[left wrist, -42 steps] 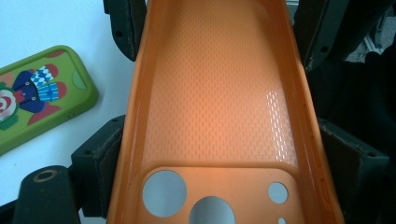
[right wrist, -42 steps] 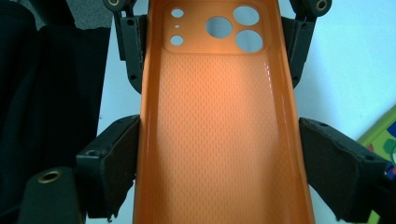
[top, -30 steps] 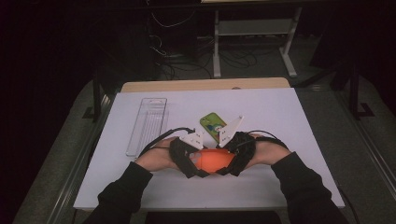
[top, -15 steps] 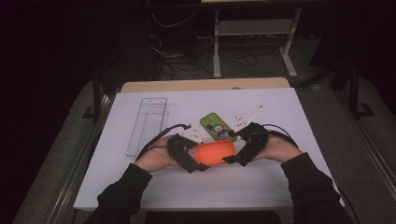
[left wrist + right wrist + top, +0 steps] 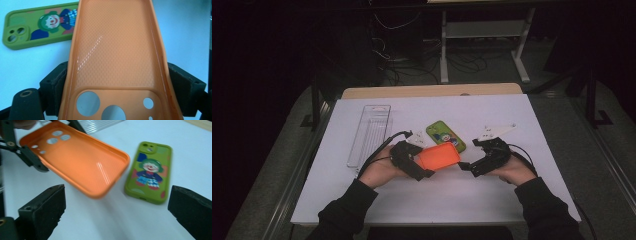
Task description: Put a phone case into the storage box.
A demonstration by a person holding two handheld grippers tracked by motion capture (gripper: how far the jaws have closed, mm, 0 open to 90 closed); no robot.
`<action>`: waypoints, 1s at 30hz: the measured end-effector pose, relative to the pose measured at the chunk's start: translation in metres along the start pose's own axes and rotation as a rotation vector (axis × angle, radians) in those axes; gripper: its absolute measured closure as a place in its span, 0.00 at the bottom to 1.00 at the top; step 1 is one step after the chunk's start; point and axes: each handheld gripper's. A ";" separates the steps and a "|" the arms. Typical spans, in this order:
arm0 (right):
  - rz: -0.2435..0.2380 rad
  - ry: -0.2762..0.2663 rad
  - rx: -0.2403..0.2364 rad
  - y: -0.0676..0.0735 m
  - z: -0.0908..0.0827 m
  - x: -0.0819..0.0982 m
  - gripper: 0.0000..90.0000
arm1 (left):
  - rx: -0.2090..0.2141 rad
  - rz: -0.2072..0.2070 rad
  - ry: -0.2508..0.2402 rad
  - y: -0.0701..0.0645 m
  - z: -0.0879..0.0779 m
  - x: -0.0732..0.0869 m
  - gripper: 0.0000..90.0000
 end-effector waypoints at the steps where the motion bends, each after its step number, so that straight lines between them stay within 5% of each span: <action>1: 0.014 -0.010 0.016 0.001 -0.001 0.003 0.01 | -0.014 0.018 0.013 0.003 -0.002 0.000 0.18; 6: 0.088 -0.042 0.098 0.008 -0.003 0.017 0.01 | -0.026 -0.011 0.002 0.002 -0.001 0.001 0.18; 13: 0.141 -0.046 0.135 0.008 0.003 0.029 0.01 | -0.050 -0.059 -0.017 0.005 -0.002 0.001 0.18; 30: 0.060 -0.058 0.208 0.012 0.015 0.032 0.01 | -0.059 -0.073 -0.019 0.011 -0.006 0.002 0.18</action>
Point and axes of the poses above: each handheld gripper's, and its own axes: z roughly forward along the jaws, x roughly out of its underside, y roughly to its left
